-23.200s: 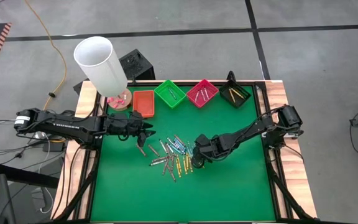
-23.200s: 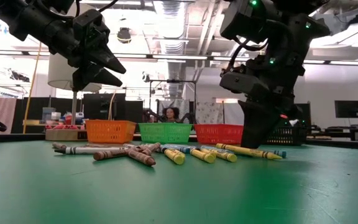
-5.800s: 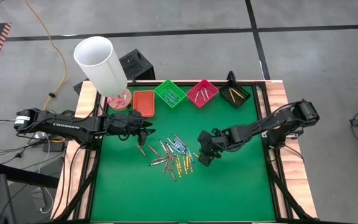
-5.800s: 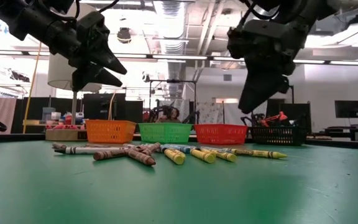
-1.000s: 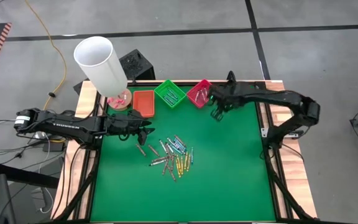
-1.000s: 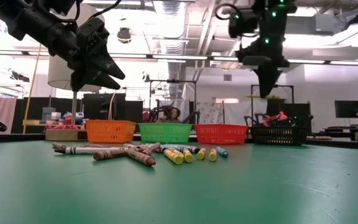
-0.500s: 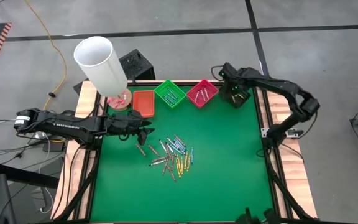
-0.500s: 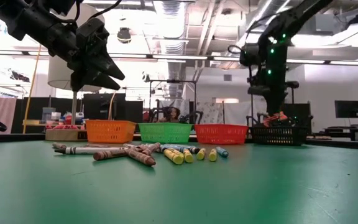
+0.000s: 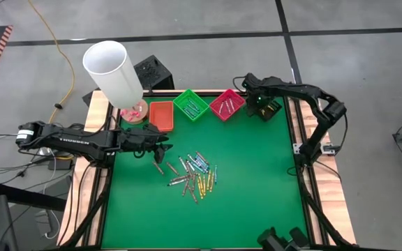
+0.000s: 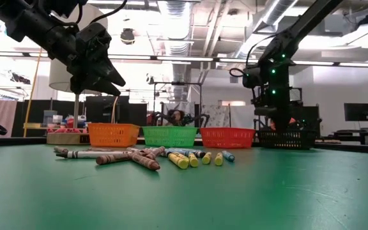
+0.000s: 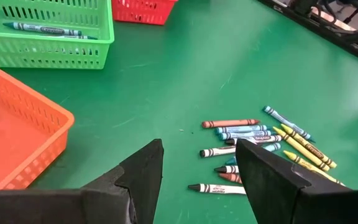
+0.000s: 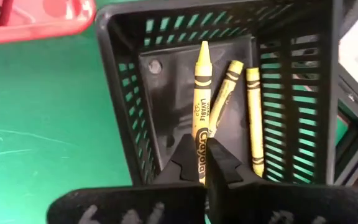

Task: Sort crayons
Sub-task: Put the yellow/green crayon into the black bin, then put the brown crayon into the orange bin

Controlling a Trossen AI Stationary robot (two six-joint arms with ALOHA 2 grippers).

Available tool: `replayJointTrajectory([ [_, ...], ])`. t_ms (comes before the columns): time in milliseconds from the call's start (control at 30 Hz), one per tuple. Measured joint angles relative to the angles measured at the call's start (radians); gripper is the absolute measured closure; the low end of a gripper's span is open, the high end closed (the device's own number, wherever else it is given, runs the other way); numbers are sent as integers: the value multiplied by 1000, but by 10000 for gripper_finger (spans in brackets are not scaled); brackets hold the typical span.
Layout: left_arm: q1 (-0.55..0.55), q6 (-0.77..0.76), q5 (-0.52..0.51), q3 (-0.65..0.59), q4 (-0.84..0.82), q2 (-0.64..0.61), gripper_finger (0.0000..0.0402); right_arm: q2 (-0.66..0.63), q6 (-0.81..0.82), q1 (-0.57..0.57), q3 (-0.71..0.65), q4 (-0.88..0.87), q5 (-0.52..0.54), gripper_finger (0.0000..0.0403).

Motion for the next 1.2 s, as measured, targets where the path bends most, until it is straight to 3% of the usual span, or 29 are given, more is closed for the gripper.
replayJointTrajectory([
  [367,0,-2,0,0,2,0,210,-1,-10,-23,0,-6,-7,318],
  [600,0,-5,0,0,2,0,210,-94,-39,8,0,-7,-28,305],
  [933,0,-5,0,0,22,0,210,-351,-99,214,1,81,-120,305],
  [1200,0,-6,5,0,30,0,210,-362,-263,475,1,273,-217,305],
])
